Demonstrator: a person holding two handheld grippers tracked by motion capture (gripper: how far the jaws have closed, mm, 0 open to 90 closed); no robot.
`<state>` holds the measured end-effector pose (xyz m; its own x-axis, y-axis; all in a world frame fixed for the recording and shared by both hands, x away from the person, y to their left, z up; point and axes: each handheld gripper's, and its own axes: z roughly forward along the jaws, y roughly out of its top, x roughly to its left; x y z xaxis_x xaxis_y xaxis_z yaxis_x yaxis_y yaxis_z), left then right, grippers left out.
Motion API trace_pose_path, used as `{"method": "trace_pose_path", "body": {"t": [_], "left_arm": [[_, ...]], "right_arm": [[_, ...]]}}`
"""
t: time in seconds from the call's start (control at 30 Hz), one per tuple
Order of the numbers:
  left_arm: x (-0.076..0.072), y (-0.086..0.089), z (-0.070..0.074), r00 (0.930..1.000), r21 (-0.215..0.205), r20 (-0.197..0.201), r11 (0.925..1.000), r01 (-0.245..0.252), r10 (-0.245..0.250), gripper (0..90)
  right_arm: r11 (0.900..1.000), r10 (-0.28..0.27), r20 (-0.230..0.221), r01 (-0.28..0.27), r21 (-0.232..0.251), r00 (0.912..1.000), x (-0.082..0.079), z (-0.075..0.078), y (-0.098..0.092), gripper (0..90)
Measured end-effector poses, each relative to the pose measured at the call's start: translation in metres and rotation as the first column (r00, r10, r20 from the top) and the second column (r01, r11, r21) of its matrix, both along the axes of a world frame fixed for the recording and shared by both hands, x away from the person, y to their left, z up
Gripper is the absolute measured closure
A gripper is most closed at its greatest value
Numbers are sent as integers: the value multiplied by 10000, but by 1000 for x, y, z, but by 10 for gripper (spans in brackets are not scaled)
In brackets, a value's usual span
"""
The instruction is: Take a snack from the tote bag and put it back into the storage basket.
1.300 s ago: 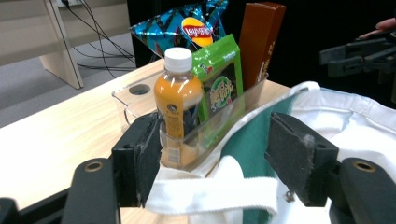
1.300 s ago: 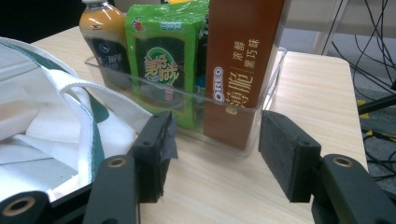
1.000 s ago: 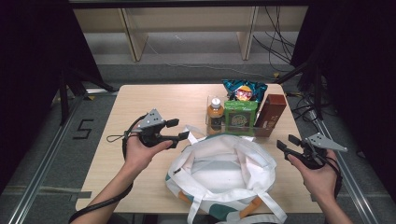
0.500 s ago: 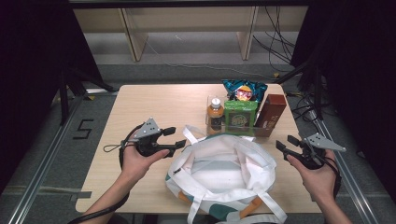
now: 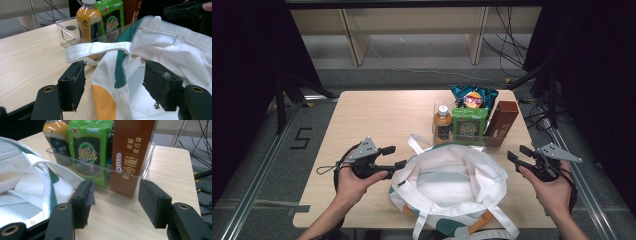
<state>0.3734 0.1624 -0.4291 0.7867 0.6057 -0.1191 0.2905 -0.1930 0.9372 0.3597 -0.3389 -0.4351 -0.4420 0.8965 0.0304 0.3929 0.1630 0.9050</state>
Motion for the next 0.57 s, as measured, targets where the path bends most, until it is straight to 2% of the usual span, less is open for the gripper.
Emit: {"method": "trace_pose_path", "body": {"t": [0.03,0.07,0.1,0.13,0.2,0.27,0.3,0.33,0.37,0.4,0.47,0.57], "left_arm": [[-1,3,1,10000,-45,36,10000,11,-10,329],[-1,5,1,9999,-56,98,10000,-58,58,329],[-3,7,1,9997,-299,69,9993,-216,218,329],[-5,10,0,9994,-211,61,9992,-349,351,329],[-8,12,-5,9990,-156,-11,9988,-458,458,328],[-10,13,-8,9993,-159,-28,9992,-370,369,328],[-11,13,-9,9992,-100,-33,9991,-409,408,328],[-11,13,-10,9991,-154,-91,9990,-423,421,328],[-11,13,-10,9993,-216,-100,9991,-360,358,326],[-11,13,-10,9994,-256,-77,9991,-350,348,324],[-11,11,-9,9997,-480,-35,9986,-236,234,322],[-11,10,-8,9999,-582,-4,9982,-169,169,305]], "right_arm": [[10000,17,43,-17,0,10000,0,0,0,456],[9989,-316,-8,317,351,9995,0,0,3,456],[9986,-280,-71,282,450,9996,0,1,3,456],[9982,-346,-140,352,481,9993,-1,1,4,457],[9999,-89,-15,89,125,10000,-1,0,-1,456],[9995,-146,-212,152,264,9997,-2,1,-1,456],[9976,-491,-105,495,493,9987,-1,0,2,455],[9975,-386,-185,397,579,9991,-1,0,2,455],[9985,-357,43,354,425,9994,1,-1,1,454],[9988,-326,-30,327,352,9995,1,-1,1,452],[9972,-332,-196,345,669,9993,0,-2,3,444],[9964,-447,-138,456,712,9989,0,-1,4,429]]}}
